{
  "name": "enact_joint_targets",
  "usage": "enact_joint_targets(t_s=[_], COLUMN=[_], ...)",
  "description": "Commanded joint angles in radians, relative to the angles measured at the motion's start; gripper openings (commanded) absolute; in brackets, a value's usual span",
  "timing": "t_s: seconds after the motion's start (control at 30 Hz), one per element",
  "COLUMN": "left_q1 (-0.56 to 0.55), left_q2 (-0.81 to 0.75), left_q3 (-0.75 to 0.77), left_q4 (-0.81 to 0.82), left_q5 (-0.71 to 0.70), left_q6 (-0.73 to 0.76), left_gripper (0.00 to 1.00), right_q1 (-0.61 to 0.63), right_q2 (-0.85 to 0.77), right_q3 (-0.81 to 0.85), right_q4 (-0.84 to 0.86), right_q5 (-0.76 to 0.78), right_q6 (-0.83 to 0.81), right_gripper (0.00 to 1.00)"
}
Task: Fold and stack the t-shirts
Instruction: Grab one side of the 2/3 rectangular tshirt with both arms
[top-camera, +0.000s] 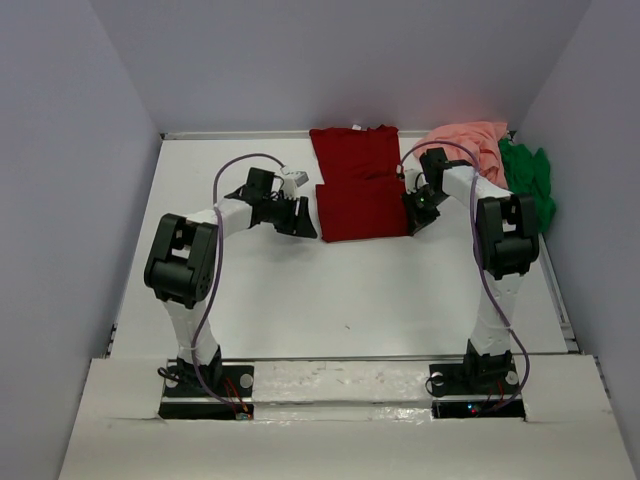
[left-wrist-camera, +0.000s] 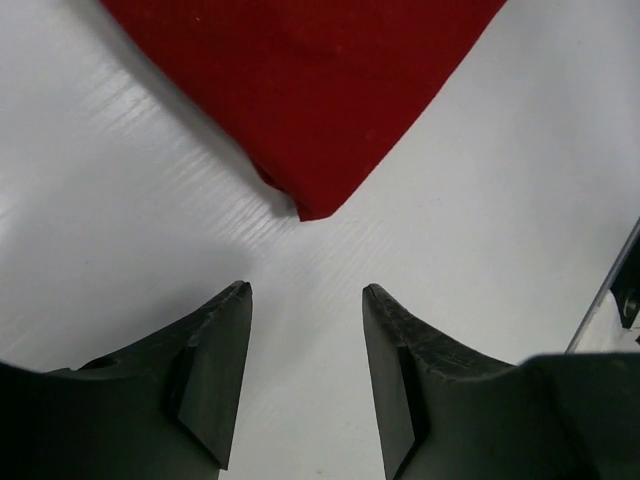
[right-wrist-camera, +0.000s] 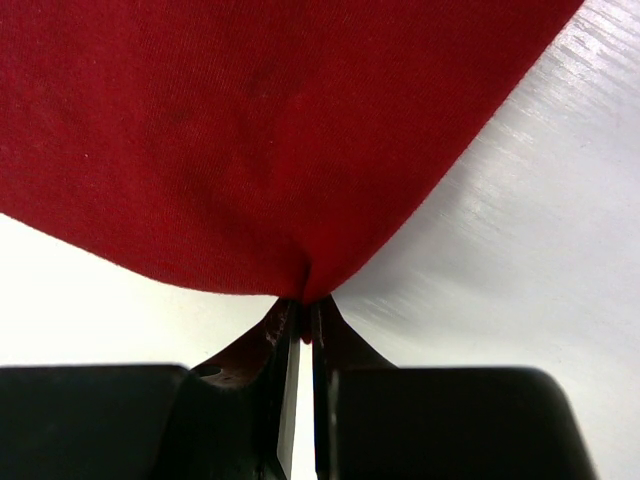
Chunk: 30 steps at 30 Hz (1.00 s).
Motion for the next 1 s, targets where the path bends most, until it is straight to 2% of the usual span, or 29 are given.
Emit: enact_joint_targets(t_s=[0.0, 0.03, 0.1, 0.2, 0.57, 0.8, 0.97], left_q1=[-0.012, -0.015, -0.026, -0.044, -0.064, -0.067, -0.075], left_q2=[0.004, 0.009, 0.029, 0.058, 0.141, 0.161, 0.193], left_q3=[-0.011, -0.009, 0.000, 0.026, 0.104, 0.116, 0.138], left_q4=[0.062, 0.062, 0.057, 0.042, -0.010, -0.009, -0.013], left_q5=[0.074, 0.077, 0.074, 0.062, 0.014, -0.006, 0.017], left_q6=[-0.048, -0.049, -0.043, -0.031, -0.003, -0.016, -0.023], left_gripper=[0.58, 0.57, 0.46, 0.43, 0.43, 0.53, 0.53], right_q1=[-0.001, -0.001, -0.001, -0.001, -0.001, -0.001, -0.001], right_q2=[0.038, 0.038, 0.038, 0.038, 0.035, 0.029, 0.029], right_q3=[0.016, 0.014, 0.013, 0.011, -0.006, -0.003, -0.003], right_q4=[-0.037, -0.037, -0.037, -0.036, -0.033, -0.034, -0.037], right_q5=[0.005, 0.005, 0.008, 0.008, 0.028, 0.028, 0.031], right_q6=[-0.009, -0.009, -0.010, -0.013, -0.029, -0.029, -0.029], right_gripper=[0.01, 0.02, 0.01, 0.00, 0.00, 0.00, 0.00])
